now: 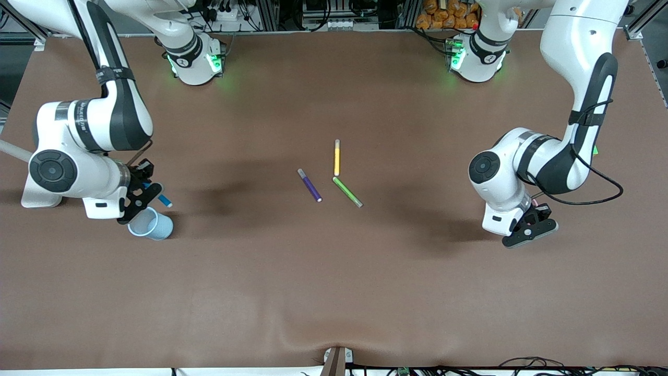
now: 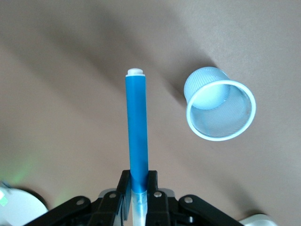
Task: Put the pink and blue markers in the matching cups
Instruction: 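Carry the pink marker over the pink cup while the right gripper carries blue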
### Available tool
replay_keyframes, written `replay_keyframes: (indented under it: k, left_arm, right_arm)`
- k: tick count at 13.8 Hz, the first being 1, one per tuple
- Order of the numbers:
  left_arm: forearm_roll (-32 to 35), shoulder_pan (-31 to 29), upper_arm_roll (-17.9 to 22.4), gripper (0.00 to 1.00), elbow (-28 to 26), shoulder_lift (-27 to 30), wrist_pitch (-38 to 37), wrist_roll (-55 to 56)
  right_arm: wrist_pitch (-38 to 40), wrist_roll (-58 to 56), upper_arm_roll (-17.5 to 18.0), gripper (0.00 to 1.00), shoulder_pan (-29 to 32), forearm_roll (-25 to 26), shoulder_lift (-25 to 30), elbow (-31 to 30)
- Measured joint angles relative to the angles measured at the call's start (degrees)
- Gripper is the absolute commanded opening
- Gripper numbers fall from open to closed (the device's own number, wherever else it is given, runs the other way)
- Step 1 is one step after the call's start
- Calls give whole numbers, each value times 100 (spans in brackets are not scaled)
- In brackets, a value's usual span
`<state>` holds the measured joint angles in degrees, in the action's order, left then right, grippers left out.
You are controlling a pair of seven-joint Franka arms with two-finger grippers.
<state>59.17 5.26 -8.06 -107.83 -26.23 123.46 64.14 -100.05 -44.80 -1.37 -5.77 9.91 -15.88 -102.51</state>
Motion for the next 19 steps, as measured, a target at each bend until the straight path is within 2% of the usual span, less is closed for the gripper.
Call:
replay_keyframes:
  k: [4, 8, 13, 16, 19]
  left_arm:
    - [2, -1, 1, 100, 48, 33, 2, -2]
    - [-118, -5, -63, 100, 183, 115, 8, -324]
    - [-1638, -110, -75, 100, 840, 219, -74, -2067]
    - [-2759, -449, -72, 100, 1194, 243, -86, -3380]
    - [-3443, -670, -78, 100, 1355, 246, -122, -4228]
  right_arm:
    - [-6, -1195, 0, 0, 115, 873, -63, 97]
    - [-41, -1516, 119, 0, -43, 2445, -266, 135]
    - [-168, -1520, 149, 0, -417, 3678, -622, 98]
    - [-268, -1522, 129, 0, -414, 4005, -769, 63]
    - [-367, -1522, 141, 0, -484, 4351, -890, 52]
